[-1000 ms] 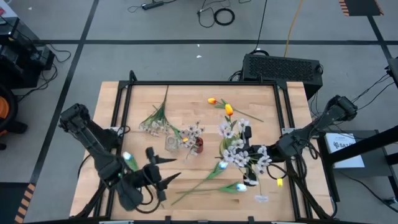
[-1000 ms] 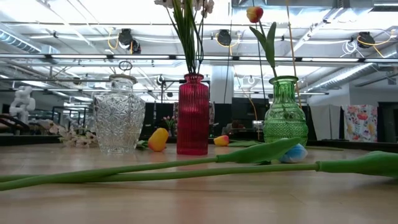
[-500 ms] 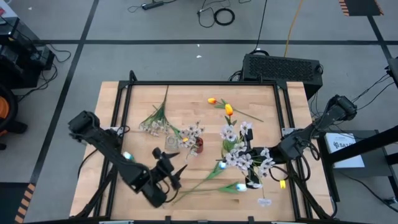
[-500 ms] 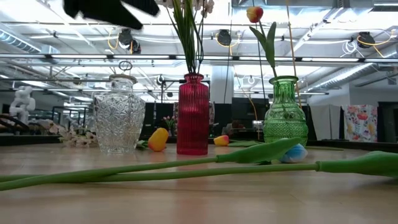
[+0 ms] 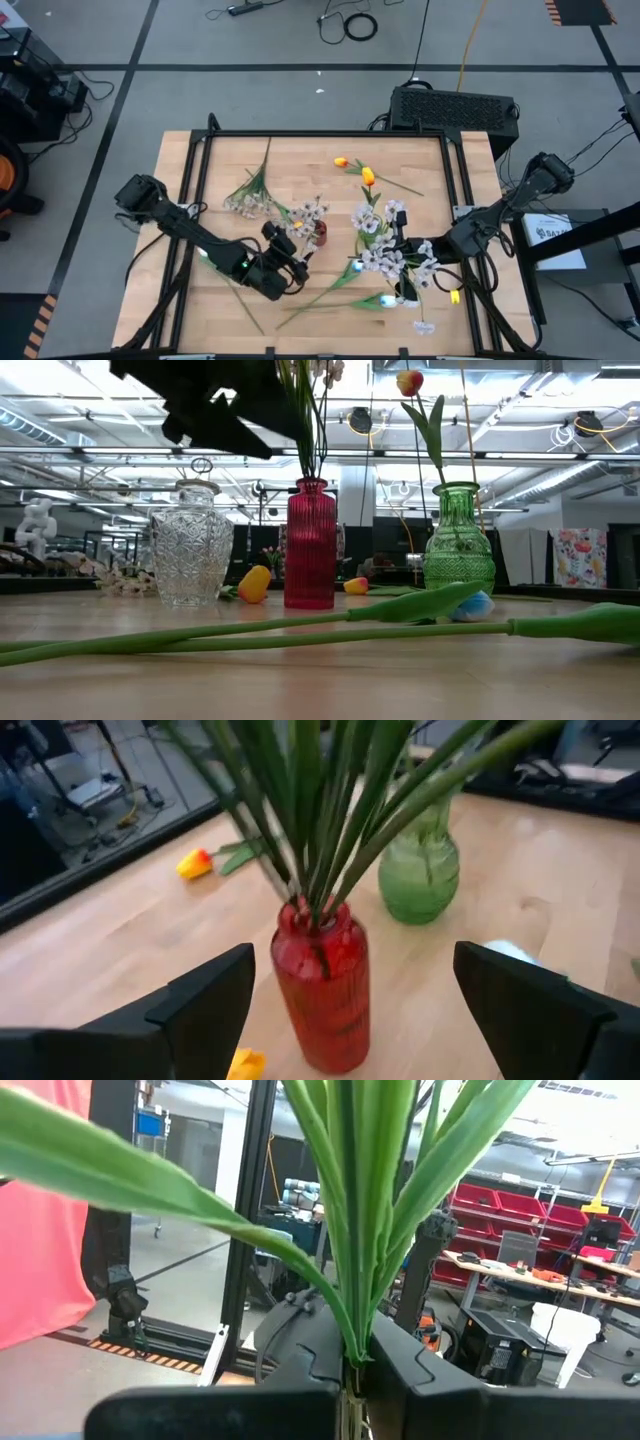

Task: Sort flowers into vase by color
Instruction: Put the bottom white flowers into the red vase

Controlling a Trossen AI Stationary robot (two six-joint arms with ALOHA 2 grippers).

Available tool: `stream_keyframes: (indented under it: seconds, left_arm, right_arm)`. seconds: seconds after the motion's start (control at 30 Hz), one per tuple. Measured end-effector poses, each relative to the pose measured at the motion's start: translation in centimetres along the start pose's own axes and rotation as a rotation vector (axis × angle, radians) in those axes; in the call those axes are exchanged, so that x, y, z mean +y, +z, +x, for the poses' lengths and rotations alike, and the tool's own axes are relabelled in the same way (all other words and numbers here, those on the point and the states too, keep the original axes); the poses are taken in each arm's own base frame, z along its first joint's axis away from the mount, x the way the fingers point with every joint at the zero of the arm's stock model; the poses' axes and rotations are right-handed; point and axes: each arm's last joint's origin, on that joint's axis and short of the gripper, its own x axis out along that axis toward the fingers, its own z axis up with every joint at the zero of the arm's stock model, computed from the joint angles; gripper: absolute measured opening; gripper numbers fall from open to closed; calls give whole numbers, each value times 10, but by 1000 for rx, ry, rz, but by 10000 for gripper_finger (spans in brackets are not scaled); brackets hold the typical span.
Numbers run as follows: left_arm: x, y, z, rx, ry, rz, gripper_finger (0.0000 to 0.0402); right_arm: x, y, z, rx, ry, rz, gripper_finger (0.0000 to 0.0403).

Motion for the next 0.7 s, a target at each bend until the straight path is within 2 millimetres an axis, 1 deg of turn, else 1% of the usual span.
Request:
stream_keyframes:
  seconds: [0.13, 0.23, 0.47, 0.7]
  left_arm:
    - [8, 0, 11, 11, 29, 11, 348]
    - [12, -1, 18, 24, 10, -2, 348]
    - [10, 7, 24, -25, -39, 1, 348]
    - [17, 12, 33, -48, 19, 3, 348]
  right_arm:
    - [1, 0, 0, 0, 3, -4, 9]
    - [1, 0, 0, -1, 3, -4, 9]
    - [1, 0, 0, -1, 3, -4, 9]
    - [1, 0, 0, 0, 3, -4, 9]
